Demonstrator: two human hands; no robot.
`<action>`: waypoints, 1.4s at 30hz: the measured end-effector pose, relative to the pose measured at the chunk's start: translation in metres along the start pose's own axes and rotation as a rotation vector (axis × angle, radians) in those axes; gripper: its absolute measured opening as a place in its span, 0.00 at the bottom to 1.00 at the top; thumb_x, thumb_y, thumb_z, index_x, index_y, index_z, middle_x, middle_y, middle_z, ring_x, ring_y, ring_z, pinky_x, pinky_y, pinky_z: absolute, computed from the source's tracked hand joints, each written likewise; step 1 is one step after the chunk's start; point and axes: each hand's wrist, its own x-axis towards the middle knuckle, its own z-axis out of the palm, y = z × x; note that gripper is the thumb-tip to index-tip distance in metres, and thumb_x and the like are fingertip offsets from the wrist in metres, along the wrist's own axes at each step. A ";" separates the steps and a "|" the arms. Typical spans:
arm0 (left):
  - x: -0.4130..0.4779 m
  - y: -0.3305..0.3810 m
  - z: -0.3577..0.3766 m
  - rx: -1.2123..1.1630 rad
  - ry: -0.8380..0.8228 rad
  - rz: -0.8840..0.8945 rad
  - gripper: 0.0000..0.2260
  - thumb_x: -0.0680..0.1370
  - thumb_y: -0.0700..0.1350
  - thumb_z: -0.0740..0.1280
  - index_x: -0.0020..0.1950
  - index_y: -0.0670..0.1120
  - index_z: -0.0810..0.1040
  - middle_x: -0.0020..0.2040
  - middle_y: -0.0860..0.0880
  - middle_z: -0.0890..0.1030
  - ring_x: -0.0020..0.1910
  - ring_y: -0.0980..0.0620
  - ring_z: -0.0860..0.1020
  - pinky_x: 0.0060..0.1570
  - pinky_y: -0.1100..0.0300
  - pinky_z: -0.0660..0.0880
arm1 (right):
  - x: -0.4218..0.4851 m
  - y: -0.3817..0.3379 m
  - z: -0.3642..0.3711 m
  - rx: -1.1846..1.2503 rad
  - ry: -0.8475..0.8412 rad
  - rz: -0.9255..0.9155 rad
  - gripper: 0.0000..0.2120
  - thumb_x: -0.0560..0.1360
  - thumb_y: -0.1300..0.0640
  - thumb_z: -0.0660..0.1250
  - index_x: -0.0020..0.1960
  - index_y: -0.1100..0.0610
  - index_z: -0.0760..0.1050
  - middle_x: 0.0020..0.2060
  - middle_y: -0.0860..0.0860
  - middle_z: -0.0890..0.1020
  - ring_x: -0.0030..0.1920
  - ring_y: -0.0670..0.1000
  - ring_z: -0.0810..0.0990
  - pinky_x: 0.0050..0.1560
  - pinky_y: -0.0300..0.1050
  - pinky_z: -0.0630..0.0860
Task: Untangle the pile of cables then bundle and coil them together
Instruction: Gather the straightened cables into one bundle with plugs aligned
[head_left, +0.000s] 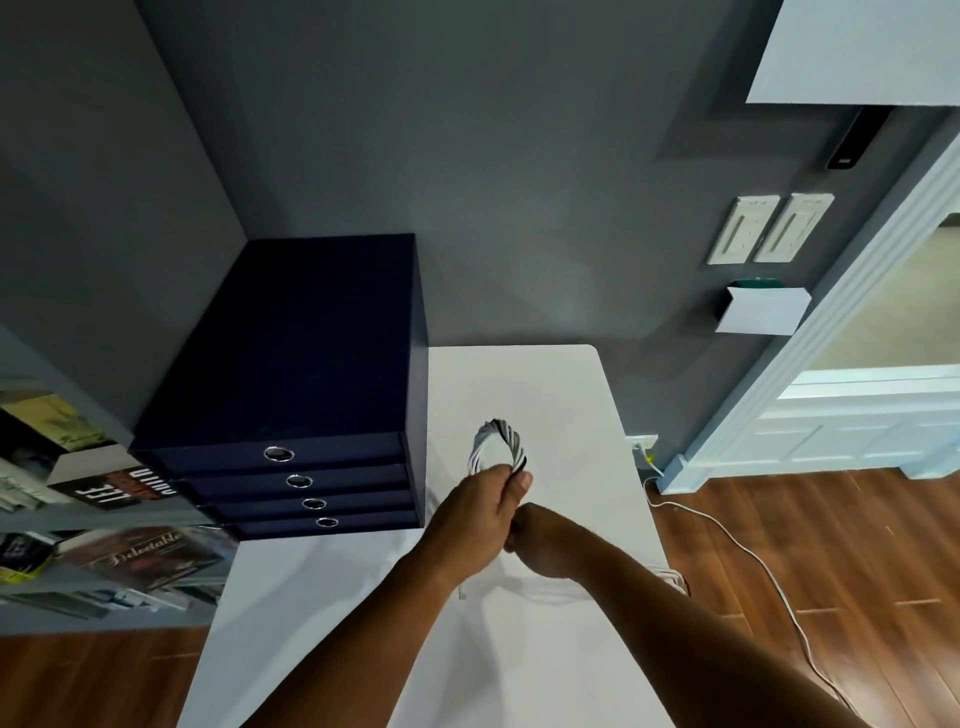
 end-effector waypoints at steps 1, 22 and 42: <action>-0.003 -0.005 0.004 0.043 -0.019 -0.003 0.17 0.84 0.57 0.54 0.41 0.50 0.68 0.35 0.52 0.75 0.32 0.57 0.76 0.37 0.58 0.73 | -0.005 -0.003 0.000 0.038 -0.036 -0.014 0.08 0.81 0.63 0.55 0.44 0.56 0.69 0.40 0.53 0.73 0.38 0.52 0.71 0.35 0.40 0.66; 0.000 -0.026 0.017 0.435 -0.009 0.217 0.16 0.84 0.59 0.51 0.42 0.50 0.63 0.42 0.48 0.81 0.41 0.40 0.78 0.36 0.52 0.68 | -0.042 0.029 -0.014 0.492 -0.260 0.043 0.21 0.80 0.43 0.62 0.45 0.62 0.78 0.27 0.56 0.78 0.28 0.53 0.75 0.35 0.39 0.73; 0.004 -0.015 0.005 -0.029 -0.408 -0.079 0.21 0.86 0.55 0.51 0.40 0.50 0.75 0.38 0.49 0.84 0.39 0.56 0.81 0.49 0.58 0.77 | -0.043 0.015 -0.019 -0.438 0.270 -0.257 0.19 0.79 0.36 0.57 0.51 0.47 0.81 0.48 0.50 0.84 0.51 0.52 0.81 0.44 0.42 0.66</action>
